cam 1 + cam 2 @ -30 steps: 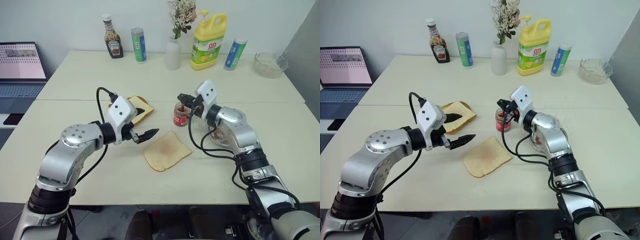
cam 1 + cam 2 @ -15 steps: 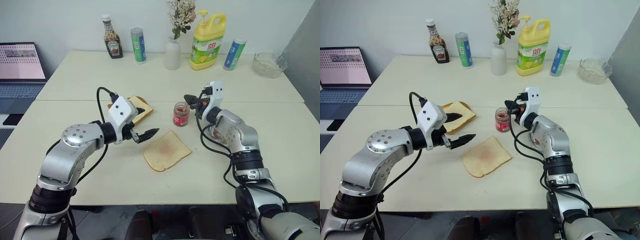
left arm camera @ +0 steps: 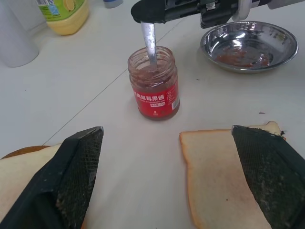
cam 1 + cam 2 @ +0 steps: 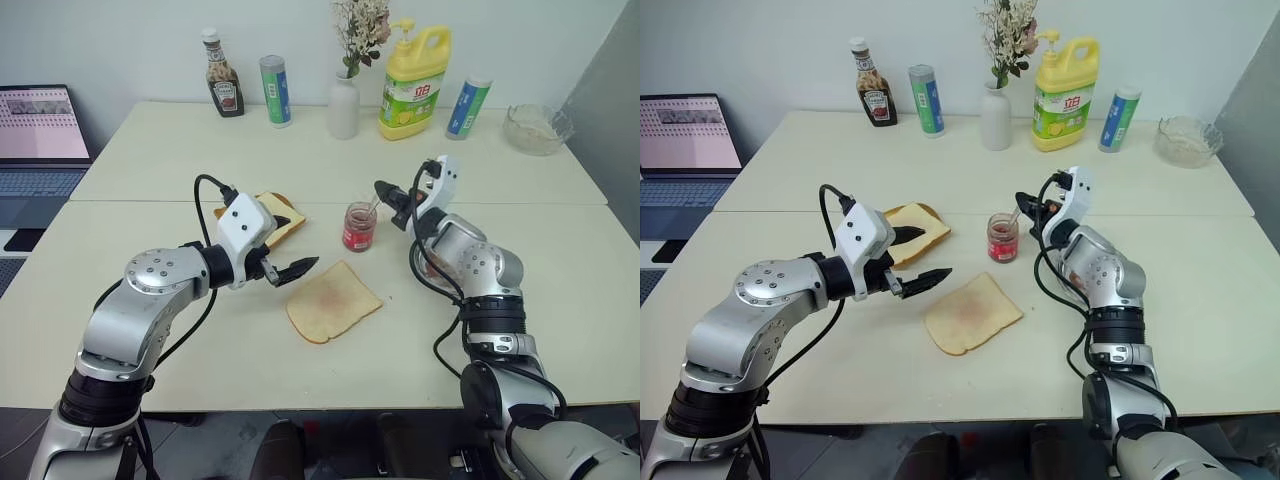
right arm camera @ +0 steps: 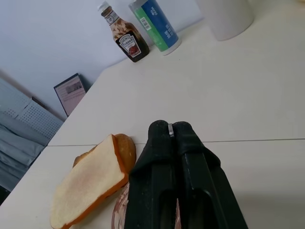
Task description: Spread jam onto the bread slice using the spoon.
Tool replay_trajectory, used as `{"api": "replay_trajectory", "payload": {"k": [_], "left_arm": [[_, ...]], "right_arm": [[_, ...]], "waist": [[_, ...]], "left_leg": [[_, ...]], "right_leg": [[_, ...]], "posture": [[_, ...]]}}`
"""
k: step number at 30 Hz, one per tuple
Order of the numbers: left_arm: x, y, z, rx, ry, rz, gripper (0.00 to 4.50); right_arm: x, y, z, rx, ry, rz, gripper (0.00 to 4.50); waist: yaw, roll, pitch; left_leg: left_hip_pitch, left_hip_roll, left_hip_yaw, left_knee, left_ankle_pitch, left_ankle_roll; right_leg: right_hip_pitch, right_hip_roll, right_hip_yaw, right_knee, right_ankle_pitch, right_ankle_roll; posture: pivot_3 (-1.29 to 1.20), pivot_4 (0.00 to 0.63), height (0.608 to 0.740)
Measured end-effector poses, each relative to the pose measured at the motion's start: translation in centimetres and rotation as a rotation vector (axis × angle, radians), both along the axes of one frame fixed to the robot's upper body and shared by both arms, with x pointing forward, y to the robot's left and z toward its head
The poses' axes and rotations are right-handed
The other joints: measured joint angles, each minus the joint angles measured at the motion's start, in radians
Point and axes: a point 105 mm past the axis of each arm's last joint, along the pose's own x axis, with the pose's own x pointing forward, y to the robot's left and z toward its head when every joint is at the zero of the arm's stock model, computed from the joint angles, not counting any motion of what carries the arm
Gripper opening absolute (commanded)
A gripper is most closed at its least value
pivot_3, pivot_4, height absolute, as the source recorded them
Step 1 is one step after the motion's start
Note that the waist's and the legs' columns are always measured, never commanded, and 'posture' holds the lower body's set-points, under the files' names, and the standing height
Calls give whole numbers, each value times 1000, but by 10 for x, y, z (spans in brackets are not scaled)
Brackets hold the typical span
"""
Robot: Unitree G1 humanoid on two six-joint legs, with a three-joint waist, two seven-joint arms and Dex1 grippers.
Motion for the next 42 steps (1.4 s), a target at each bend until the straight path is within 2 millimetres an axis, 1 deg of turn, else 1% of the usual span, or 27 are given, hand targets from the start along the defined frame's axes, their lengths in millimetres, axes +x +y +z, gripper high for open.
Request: {"api": "replay_trajectory", "payload": {"k": [9,16,27,32,42], "left_arm": [[0,0,0,0,-1,3,4500],[5,5,-3,8,1,38,4500],[6,6,-4,4,4,43,4500],[6,6,-4,4,4,45,4500],[7,6,-5,-2,8,50,4500]], "right_arm": [[0,-3,3,33,11,-17,36],[1,-6,7,53,6,-25,36],[4,-14,18,156,32,-50,36],[5,-16,14,189,67,-59,36],[7,-26,14,276,121,-88,36]], "waist": [[0,0,0],[0,0,0],[0,0,0],[0,0,0],[0,0,0]], "left_leg": [[0,0,0,0,0,0],[0,0,0,0,0,0],[0,0,0,0,0,0],[0,0,0,0,0,0],[0,0,0,0,0,0]], "right_leg": [[0,0,0,0,0,0],[0,0,0,0,0,0],[0,0,0,0,0,0],[0,0,0,0,0,0],[0,0,0,0,0,0]], "posture": [[0,150,740],[0,150,740],[0,150,740],[0,150,740],[0,150,740]]}}
